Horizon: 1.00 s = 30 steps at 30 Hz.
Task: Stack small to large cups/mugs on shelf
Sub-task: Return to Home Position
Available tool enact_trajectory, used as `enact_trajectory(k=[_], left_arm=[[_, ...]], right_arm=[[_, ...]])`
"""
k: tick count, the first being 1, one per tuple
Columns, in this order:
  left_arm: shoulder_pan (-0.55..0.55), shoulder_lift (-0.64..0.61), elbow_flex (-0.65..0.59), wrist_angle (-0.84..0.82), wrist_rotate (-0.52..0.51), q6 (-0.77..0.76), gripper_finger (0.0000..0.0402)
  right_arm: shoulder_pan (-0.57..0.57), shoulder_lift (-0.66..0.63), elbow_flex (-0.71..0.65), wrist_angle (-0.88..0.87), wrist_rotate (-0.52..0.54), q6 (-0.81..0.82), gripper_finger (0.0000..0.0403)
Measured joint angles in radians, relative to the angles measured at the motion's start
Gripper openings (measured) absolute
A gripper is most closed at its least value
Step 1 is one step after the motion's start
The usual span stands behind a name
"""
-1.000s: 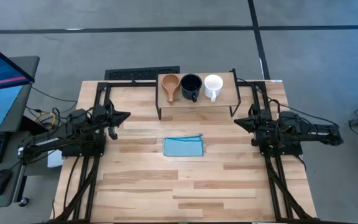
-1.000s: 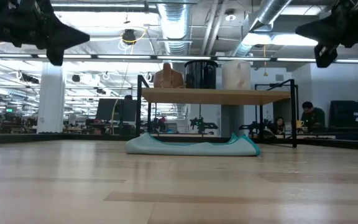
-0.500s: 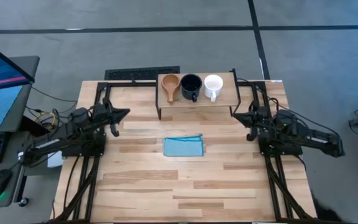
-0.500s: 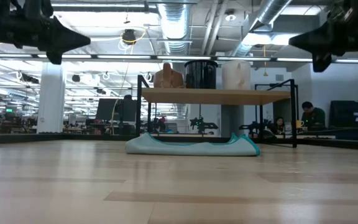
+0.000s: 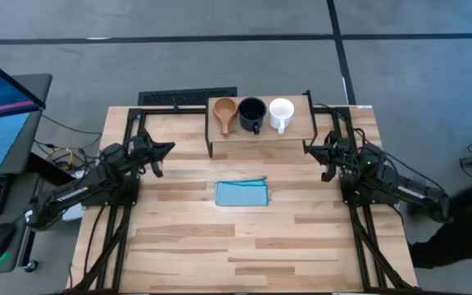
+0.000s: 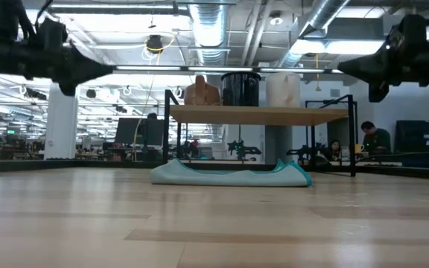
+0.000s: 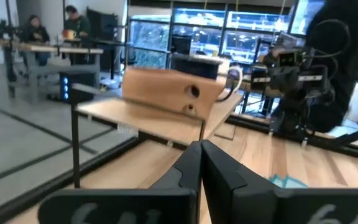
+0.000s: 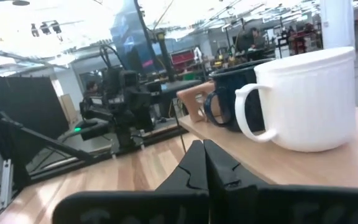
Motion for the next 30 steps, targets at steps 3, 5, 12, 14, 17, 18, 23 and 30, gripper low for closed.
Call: enact_trajectory(k=[3,5,12,14,17,18,23,30], left_arm=[[0.028,0.001,-0.017,0.025,0.031,-0.024,0.0],[0.046,-0.001,-0.017,0.023,0.054,-0.022,0.0],[0.109,-0.008,-0.017,0.016,0.08,-0.019,0.0],[0.123,-0.008,-0.017,0.024,0.096,-0.031,0.0],[0.138,-0.01,-0.017,0.045,0.124,-0.035,0.0],[0.143,-0.016,-0.015,0.039,0.128,-0.035,0.0],[0.163,-0.075,-0.013,0.024,0.129,-0.03,0.0],[0.172,-0.101,-0.011,-0.032,0.155,-0.039,0.0]], right_arm=[[-0.034,0.0,0.0,0.011,-0.044,0.007,0.0001],[-0.053,-0.001,0.0,0.017,-0.061,0.019,0.0001],[-0.09,0.0,0.0,0.008,-0.066,0.019,0.0004],[-0.094,0.0,0.0,0.008,-0.069,0.02,0.0005],[-0.095,0.0,0.0,0.008,-0.089,0.02,0.0004],[-0.095,0.0,0.0,0.008,-0.089,0.021,0.0004],[-0.095,0.0,0.0,0.028,-0.092,0.02,0.0005],[-0.094,-0.012,-0.001,0.038,-0.092,0.012,0.0005]])
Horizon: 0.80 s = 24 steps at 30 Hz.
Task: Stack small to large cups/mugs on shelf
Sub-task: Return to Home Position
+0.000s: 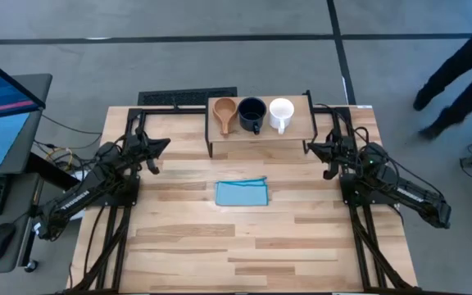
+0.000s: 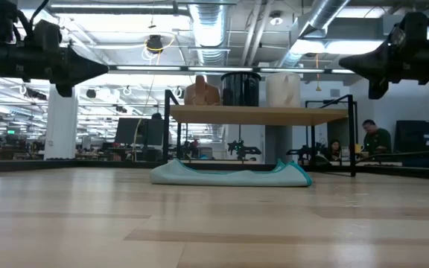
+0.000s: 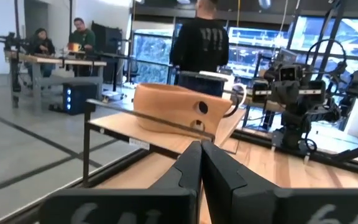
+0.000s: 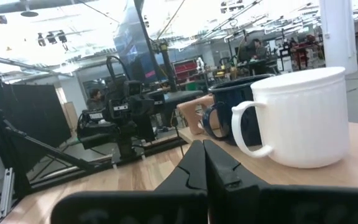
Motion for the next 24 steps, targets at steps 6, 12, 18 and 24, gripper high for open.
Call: enact_trajectory(k=[6,12,18,24], left_arm=[[0.0,0.001,0.0,-0.019,0.0,0.01,0.0],[0.0,0.001,0.0,-0.055,0.018,0.011,0.0],[0.0,0.001,0.003,-0.082,0.015,0.003,0.0],[0.0,0.002,0.003,-0.085,0.013,0.003,0.0]], right_arm=[[-0.006,-0.011,0.0,-0.001,0.0,0.0,0.0005],[-0.007,-0.011,0.0,-0.005,0.0,0.0,0.0005],[-0.007,-0.011,-0.001,-0.005,0.002,0.0,0.001],[-0.007,-0.011,-0.001,-0.007,0.004,0.011,0.0019]])
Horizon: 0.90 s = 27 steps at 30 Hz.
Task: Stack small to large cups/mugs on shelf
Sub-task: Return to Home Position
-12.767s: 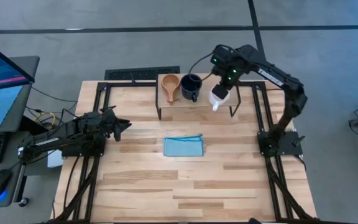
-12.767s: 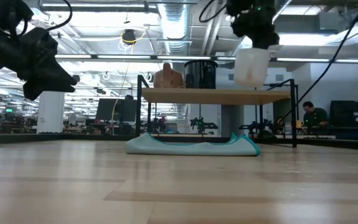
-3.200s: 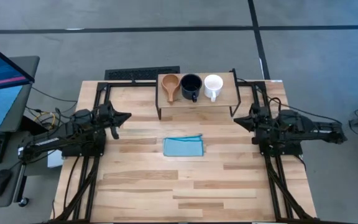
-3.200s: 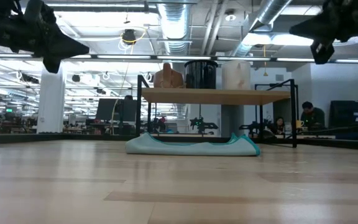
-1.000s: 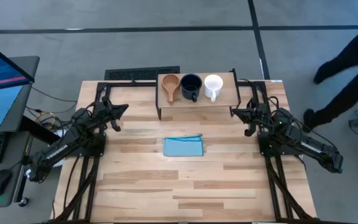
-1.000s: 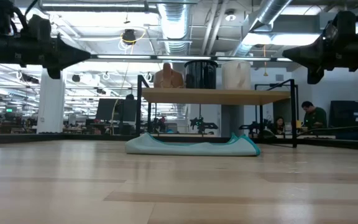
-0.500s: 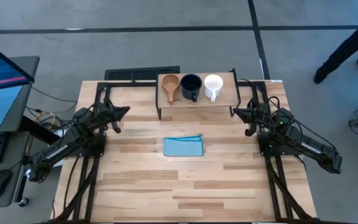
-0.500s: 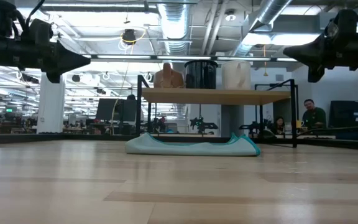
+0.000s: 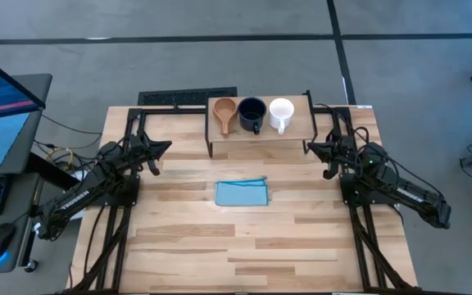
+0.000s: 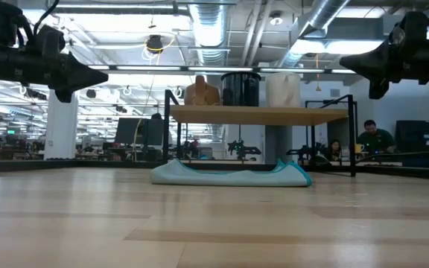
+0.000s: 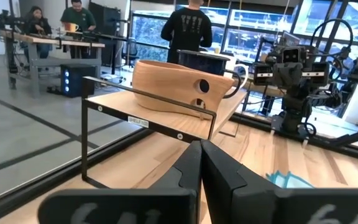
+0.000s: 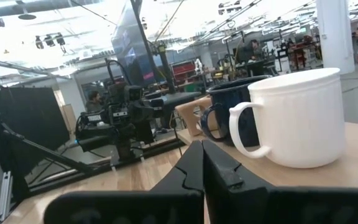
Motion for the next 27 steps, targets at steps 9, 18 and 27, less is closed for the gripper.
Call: enact_trajectory(k=[9,18,27], left_arm=[[0.0,0.0,0.0,-0.003,-0.001,-0.009,0.0],[0.0,0.0,0.0,-0.005,-0.001,-0.009,0.0],[0.0,0.0,0.0,-0.006,-0.001,-0.009,0.0]], right_arm=[[0.016,0.0,0.0,0.0,-0.003,0.031,0.0009],[0.014,0.0,0.0,-0.004,-0.005,-0.035,0.0003],[0.013,0.0,0.0,-0.112,0.089,-0.038,0.0015]])
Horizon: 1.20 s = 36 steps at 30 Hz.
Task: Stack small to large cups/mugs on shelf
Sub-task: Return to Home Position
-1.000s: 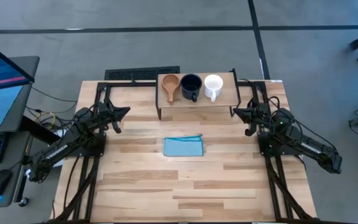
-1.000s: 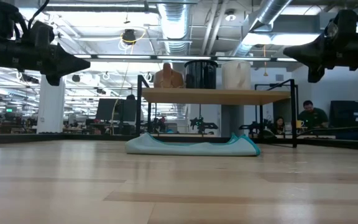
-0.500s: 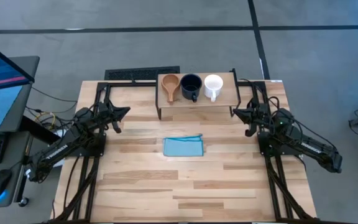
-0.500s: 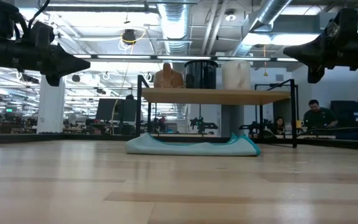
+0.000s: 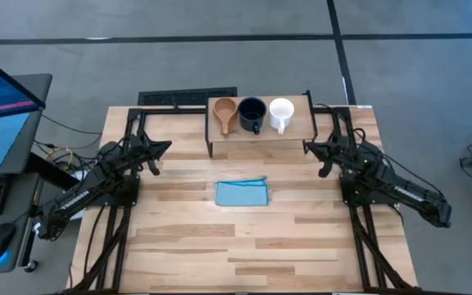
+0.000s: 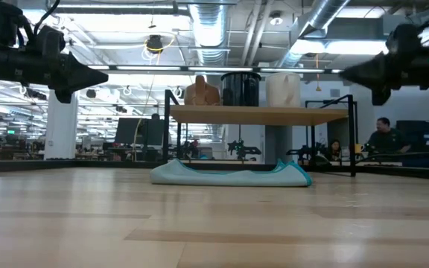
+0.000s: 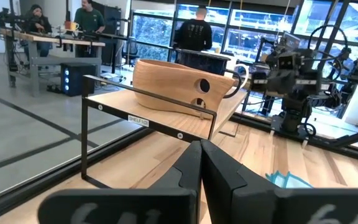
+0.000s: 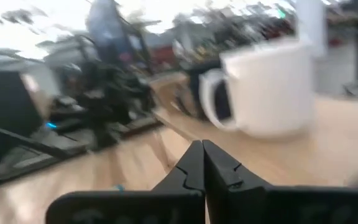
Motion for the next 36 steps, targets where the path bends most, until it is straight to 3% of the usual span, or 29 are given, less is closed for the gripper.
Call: enact_trajectory(k=[4,14,36], left_arm=[[0.0,0.0,0.0,0.0,0.0,0.0,0.0],[0.0,0.0,-0.001,-0.002,-0.049,0.0,0.0],[0.0,0.0,-0.001,-0.001,-0.053,0.0,0.0]], right_arm=[[0.0,0.019,0.005,-0.039,0.046,0.0,0.0023],[0.001,0.02,0.007,-0.044,0.046,0.001,0.0025],[0.001,0.02,0.009,-0.047,0.045,0.001,0.0028]])
